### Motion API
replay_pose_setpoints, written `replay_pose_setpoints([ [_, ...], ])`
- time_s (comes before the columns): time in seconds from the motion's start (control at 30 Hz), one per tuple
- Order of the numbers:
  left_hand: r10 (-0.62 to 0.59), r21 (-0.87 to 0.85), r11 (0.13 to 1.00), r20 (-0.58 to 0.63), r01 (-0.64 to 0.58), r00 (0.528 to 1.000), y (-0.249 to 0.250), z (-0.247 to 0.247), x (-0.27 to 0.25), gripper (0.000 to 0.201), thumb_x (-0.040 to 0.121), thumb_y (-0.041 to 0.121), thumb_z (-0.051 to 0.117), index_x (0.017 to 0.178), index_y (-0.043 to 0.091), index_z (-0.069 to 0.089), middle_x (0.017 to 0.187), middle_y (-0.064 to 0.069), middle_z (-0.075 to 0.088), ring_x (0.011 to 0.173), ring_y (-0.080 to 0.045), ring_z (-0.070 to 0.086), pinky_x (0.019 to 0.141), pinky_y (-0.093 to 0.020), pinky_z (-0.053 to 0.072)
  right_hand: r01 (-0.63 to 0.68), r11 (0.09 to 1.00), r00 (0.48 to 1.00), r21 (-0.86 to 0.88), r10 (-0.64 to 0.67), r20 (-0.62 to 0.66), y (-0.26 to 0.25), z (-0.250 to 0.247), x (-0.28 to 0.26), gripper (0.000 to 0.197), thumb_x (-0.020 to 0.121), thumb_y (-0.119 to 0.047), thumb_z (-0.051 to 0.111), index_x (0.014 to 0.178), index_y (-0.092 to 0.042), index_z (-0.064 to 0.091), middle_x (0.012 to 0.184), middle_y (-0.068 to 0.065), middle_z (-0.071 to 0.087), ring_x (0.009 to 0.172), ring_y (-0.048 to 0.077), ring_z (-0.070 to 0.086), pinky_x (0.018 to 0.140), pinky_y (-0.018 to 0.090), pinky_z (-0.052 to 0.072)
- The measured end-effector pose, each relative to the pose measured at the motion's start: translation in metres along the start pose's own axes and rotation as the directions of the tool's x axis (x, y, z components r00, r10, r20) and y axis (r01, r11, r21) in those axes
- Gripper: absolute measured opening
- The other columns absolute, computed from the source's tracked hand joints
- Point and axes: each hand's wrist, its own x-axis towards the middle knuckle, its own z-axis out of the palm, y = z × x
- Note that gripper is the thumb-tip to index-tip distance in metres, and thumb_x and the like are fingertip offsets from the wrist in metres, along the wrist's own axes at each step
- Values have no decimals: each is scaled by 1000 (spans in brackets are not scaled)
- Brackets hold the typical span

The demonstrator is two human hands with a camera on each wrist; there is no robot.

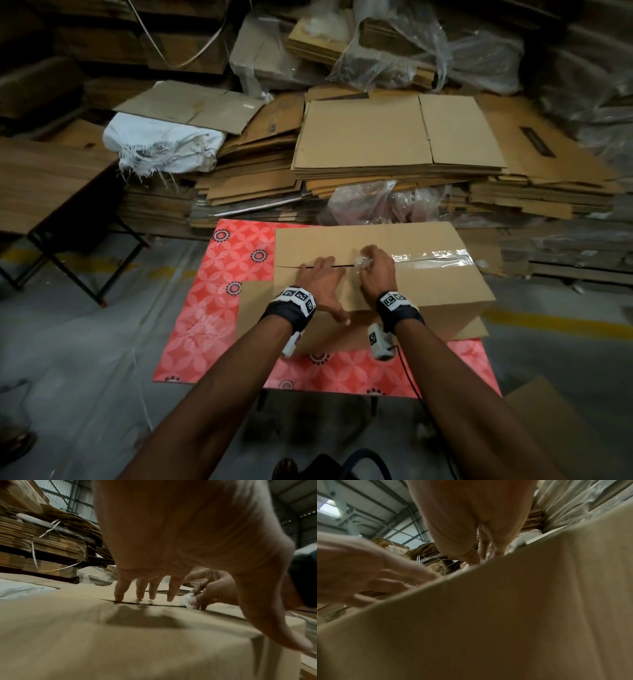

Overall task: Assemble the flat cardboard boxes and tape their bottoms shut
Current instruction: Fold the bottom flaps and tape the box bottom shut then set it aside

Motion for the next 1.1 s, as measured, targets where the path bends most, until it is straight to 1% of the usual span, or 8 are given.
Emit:
replay_pose_setpoints([
  [0.1, 5, 49, 999, -13, -5, 1000, -5, 2, -1, 116, 49, 70, 80, 150, 30, 39, 164, -8, 21, 149, -32, 20, 114, -65, 25, 24, 1000, 999, 6, -24, 36, 2, 1, -5, 27, 87, -17, 60, 112, -10, 67, 114, 15, 58, 102, 28, 55, 86, 29, 41],
  [0.23, -20, 70, 997, 7, 19, 1000, -25, -6, -2, 115, 46, 68, 82, 148, 30, 45, 165, -5, 21, 148, -31, 24, 113, -60, 33, -59, 992, 993, -110, 70, 97, -5, 11, -2, 23, 90, -32, 74, 107, -23, 62, 124, 12, 42, 113, 29, 39, 97, 39, 39],
  [0.4, -87, 63, 994, 9, 87, 996, -56, -17, -5, 127, 34, 62, 84, 150, 32, 44, 163, 5, 24, 142, -30, 32, 102, -58, 45, -34, 998, 986, -62, 43, 159, -29, 13, 12, 29, 84, -4, 64, 109, -10, 50, 101, 16, 60, 96, 38, 58, 77, 36, 43],
  [0.53, -161, 30, 987, 70, 159, 984, -74, -24, -6, 130, 34, 54, 89, 153, 36, 41, 167, 12, 18, 146, -33, 27, 103, -63, 41, -127, 990, 979, -62, 135, 152, -21, 9, 19, 44, 86, -7, 68, 128, -3, 55, 120, 21, 56, 104, 35, 57, 91, 33, 45],
  [0.63, -166, 23, 986, 81, 165, 983, -64, -28, 0, 118, 35, 62, 87, 142, 27, 52, 153, 0, 38, 135, -38, 40, 98, -63, 44, -165, 982, 976, -89, 176, 131, -15, 6, 20, 33, 81, -12, 81, 111, -3, 71, 125, 17, 47, 93, 25, 51, 91, 21, 43],
  [0.77, -89, -64, 994, 25, 90, 996, -36, -25, 12, 101, 58, 69, 80, 143, 23, 50, 152, -9, 34, 140, -36, 31, 108, -63, 35, -236, 971, 970, 21, 234, 70, -18, 6, 22, 51, 60, -30, 97, 92, -10, 63, 117, 4, 35, 93, 24, 50, 88, 31, 49],
  [0.97, -62, -163, 984, 25, 65, 998, -20, -12, 22, 111, 52, 66, 79, 147, 20, 46, 162, -11, 27, 148, -32, 29, 115, -55, 35, -85, 992, 986, -93, 97, 134, -16, 15, 25, 42, 81, -37, 82, 97, -10, 54, 104, 15, 52, 94, 35, 52, 80, 41, 47],
  [1.1, -44, -213, 976, 12, 46, 999, -28, -10, 25, 94, 59, 63, 84, 130, 8, 57, 149, -13, 42, 136, -31, 43, 107, -46, 44, 19, 999, 992, -31, -16, 124, -6, 19, 18, 37, 105, -39, 45, 97, -5, 57, 97, 20, 59, 92, 39, 57, 75, 38, 38],
])
